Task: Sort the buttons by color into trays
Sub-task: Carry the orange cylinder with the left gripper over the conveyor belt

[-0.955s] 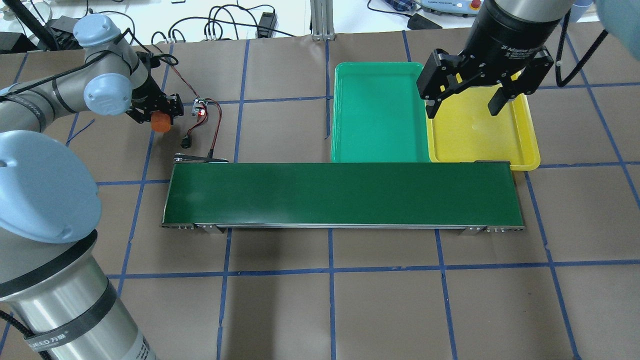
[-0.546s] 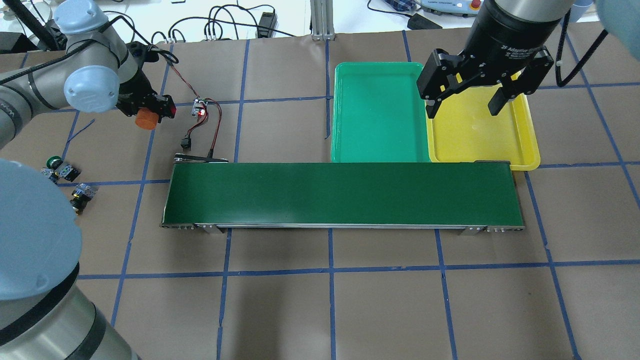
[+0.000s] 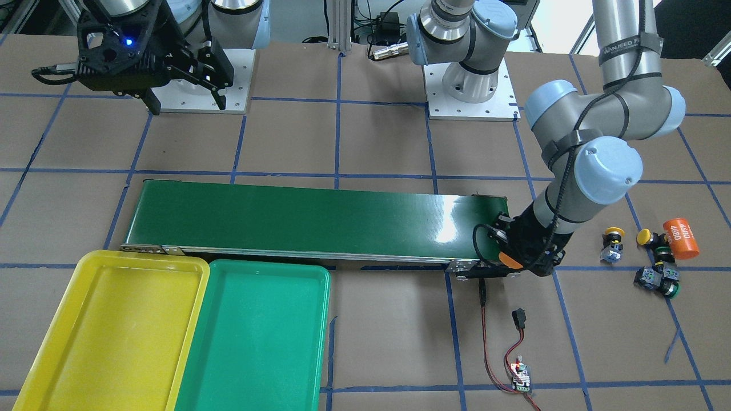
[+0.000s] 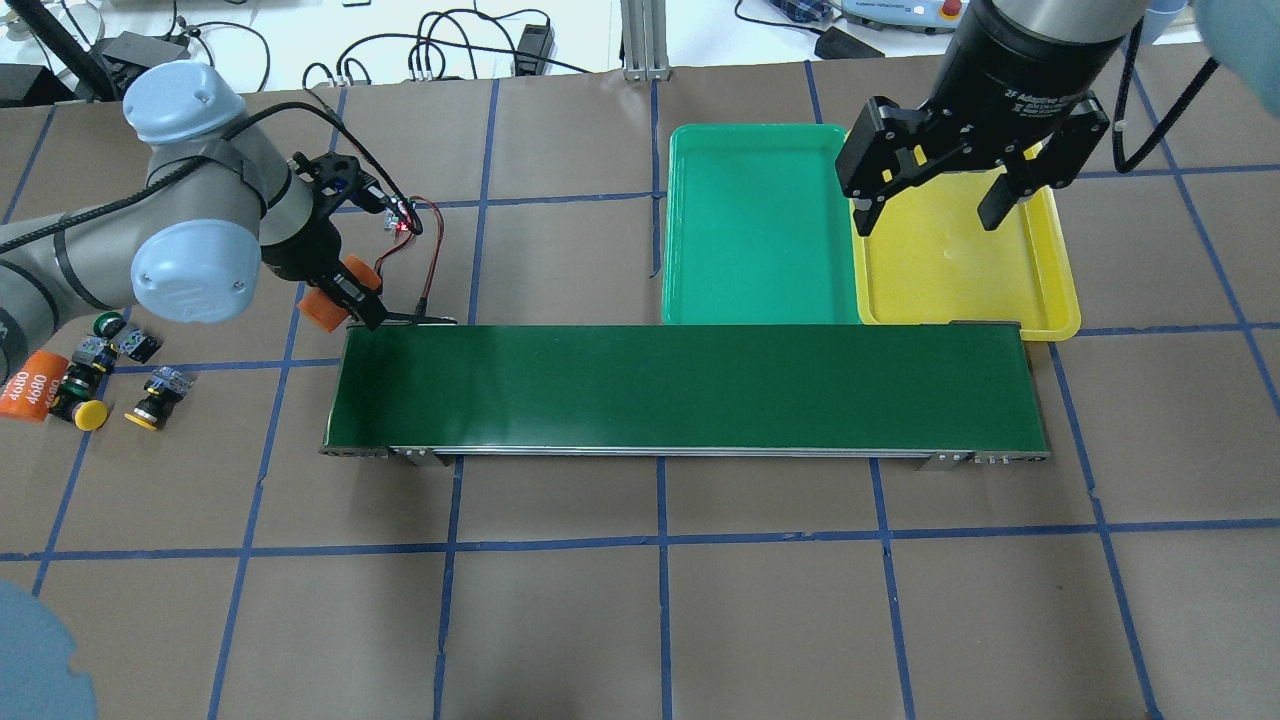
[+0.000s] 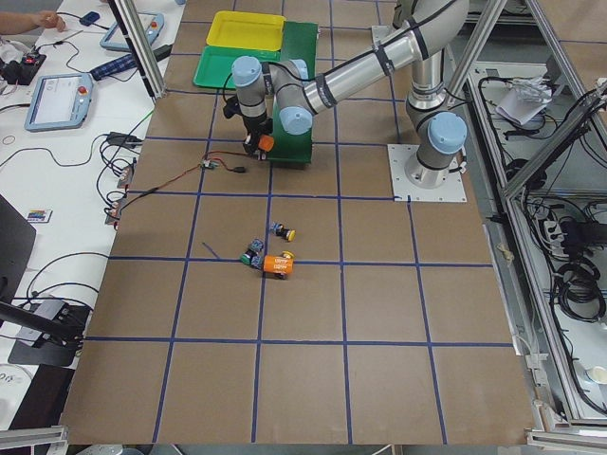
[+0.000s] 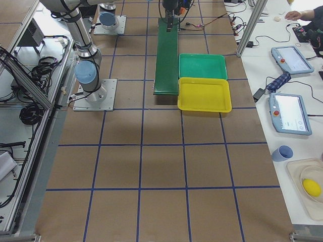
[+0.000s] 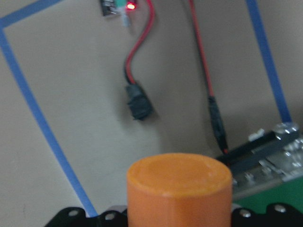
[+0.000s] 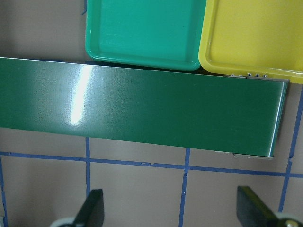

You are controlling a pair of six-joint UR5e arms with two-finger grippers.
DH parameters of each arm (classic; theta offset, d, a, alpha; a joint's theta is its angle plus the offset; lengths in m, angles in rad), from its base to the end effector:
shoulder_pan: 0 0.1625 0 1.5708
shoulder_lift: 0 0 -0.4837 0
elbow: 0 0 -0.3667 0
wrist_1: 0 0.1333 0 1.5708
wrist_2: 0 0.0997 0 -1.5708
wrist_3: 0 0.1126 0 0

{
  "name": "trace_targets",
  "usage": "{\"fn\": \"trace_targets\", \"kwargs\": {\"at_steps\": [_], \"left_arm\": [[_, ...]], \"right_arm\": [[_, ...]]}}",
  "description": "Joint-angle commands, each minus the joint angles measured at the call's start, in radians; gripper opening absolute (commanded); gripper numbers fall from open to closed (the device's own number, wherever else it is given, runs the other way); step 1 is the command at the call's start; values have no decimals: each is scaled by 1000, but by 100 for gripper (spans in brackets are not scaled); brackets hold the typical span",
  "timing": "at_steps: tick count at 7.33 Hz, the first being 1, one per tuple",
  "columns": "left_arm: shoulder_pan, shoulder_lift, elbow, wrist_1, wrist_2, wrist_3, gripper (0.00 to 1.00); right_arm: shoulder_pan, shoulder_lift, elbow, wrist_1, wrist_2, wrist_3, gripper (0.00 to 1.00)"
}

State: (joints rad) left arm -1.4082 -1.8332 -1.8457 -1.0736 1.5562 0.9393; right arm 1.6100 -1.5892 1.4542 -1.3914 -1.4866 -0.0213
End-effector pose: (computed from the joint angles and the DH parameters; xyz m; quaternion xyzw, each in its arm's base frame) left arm -0.0465 -0.5504 0.3255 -0.3784 -0.9254 -0.0133 0.0167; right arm 0.1603 -0.4431 0.5790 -0.0293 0.9984 0.0226 0.0419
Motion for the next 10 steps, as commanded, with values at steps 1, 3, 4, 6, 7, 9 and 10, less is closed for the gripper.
{"fn": "trace_targets", "kwargs": {"at_steps": [1,3,4,6,7,9,10], "left_arm": [[-78,103,-87,1,-4,355,0],[-97,153,-173,44,-5,533,0],[-94,163,-217,50,-27,541,0],[-97,158,-225,75,-45,576,0],[-97,144,-225,77,-44,582,0],[-103,121,-233,135,-45,572,8],[-106,129,-234,135,-47,570,21]], "right_arm": [[-1,0,0,2,-3,-2,100],[2,0,0,2,-3,0,100],[2,0,0,0,-3,0,100],[2,0,0,2,-1,0,100],[2,-1,0,2,-1,0,100],[2,0,0,2,-3,0,100],[2,0,0,0,-3,0,100]]}}
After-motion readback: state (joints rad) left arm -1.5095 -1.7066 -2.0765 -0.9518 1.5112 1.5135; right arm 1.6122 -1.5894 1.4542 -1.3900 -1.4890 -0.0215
